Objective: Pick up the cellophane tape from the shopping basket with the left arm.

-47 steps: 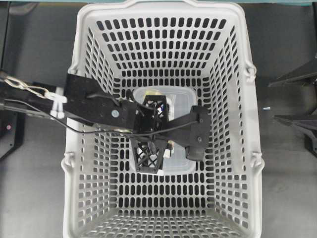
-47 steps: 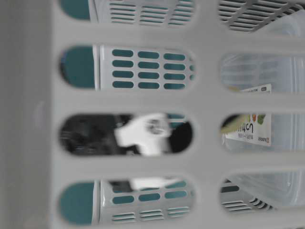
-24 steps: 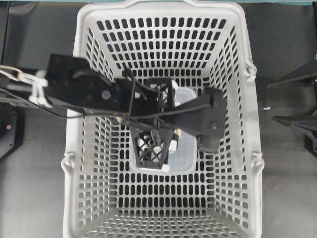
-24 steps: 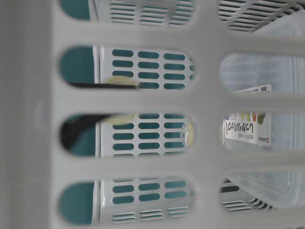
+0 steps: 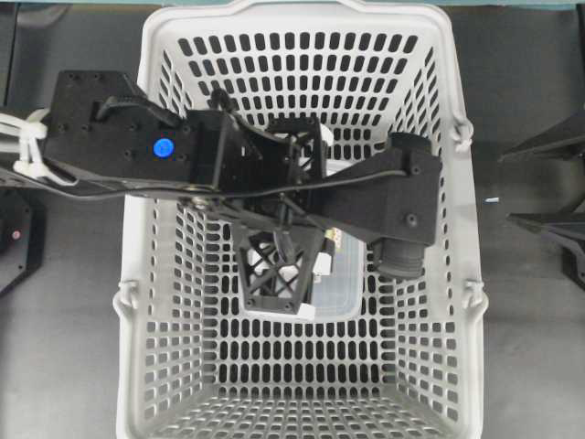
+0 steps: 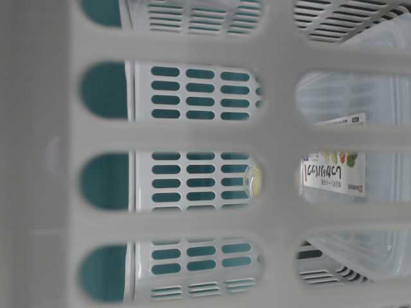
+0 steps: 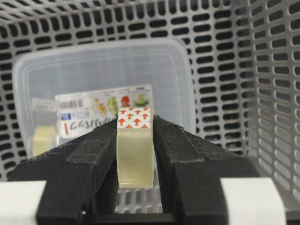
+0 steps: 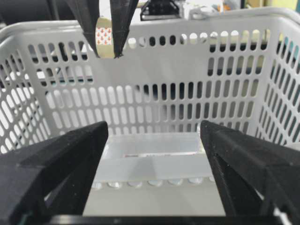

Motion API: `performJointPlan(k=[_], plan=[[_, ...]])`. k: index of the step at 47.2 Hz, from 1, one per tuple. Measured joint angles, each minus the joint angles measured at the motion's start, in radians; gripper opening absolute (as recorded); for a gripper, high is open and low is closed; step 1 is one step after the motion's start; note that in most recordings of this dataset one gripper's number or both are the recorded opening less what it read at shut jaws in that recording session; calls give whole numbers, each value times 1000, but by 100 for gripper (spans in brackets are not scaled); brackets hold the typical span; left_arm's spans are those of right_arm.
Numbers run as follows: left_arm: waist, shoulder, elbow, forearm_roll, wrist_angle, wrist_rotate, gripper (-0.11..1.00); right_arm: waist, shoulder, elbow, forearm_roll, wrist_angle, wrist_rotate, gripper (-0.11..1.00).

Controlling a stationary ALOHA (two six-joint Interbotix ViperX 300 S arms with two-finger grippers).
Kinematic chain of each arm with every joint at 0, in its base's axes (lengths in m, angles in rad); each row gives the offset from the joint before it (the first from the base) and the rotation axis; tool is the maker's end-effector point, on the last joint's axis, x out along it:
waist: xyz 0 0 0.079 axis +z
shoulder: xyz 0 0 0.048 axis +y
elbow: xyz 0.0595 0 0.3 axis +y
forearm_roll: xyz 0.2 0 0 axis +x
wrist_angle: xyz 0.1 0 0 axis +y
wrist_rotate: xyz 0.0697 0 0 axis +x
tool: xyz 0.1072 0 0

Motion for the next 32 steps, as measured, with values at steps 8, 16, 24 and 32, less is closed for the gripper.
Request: performJointPlan(k=[8,16,24,32], plan=[[-2,3,-3,0,3,-2,18,0,-2,8,-2,0,2,77],[-2,3,-3,0,3,-2,18,2,-5,9,0,0,2,77],[-2,3,-3,0,5,-2,18,0,-6,8,-2,0,2,77],[-2,3,-3,0,5,-2,18,2,-14,9,0,0,2,77]])
